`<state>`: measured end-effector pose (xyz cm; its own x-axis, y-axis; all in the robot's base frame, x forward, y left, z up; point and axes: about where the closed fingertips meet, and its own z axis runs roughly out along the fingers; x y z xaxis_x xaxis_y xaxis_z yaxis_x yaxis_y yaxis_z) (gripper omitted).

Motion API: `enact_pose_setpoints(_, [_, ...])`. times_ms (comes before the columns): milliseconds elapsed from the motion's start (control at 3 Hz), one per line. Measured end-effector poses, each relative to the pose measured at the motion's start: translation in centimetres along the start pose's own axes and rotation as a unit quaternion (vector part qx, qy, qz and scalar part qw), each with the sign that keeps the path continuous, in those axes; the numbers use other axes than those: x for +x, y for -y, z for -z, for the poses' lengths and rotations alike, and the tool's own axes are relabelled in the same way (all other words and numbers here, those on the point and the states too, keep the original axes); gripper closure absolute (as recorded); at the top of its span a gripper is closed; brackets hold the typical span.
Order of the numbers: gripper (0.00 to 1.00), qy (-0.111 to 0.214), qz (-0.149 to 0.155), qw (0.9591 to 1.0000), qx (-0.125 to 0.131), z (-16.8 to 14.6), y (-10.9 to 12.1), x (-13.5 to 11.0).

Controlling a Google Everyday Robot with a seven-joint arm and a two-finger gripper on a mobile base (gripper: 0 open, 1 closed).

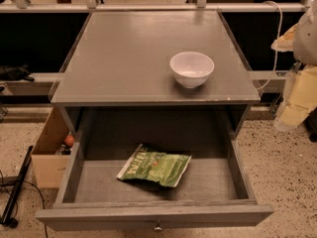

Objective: Pick green jalapeno chip bag from top drawer and place on counter

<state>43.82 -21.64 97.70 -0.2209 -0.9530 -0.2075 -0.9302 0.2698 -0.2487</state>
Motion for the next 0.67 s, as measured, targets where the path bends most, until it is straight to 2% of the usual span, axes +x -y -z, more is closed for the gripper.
enact_pose_setpoints(667, [0.00,0.015,0.005,0.9999,-0.001,-0.15,-0.29,-0.22])
